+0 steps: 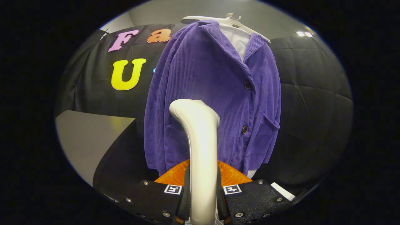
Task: Iron the clothes twice with a garment steamer, once on the left side and once on the right side.
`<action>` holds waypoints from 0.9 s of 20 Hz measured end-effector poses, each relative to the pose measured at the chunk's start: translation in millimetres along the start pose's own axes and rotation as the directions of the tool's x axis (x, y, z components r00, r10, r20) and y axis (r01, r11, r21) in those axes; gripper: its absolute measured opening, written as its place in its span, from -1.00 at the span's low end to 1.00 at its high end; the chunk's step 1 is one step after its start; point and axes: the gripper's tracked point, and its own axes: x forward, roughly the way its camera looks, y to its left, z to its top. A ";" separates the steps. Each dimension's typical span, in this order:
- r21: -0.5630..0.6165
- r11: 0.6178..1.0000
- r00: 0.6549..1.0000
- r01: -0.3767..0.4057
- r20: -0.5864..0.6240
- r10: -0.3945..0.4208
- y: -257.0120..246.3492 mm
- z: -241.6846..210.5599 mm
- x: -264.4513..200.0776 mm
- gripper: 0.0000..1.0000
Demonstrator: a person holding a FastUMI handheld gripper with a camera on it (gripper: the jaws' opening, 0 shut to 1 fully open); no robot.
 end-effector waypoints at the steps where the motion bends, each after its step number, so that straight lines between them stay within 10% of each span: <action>1: -0.005 1.000 1.000 0.008 -0.001 -0.008 -1.1 -6.4 0.2 -0.33; 18: -0.031 0.996 0.963 0.082 -0.256 -0.087 14.9 -136.0 -10.7 -0.33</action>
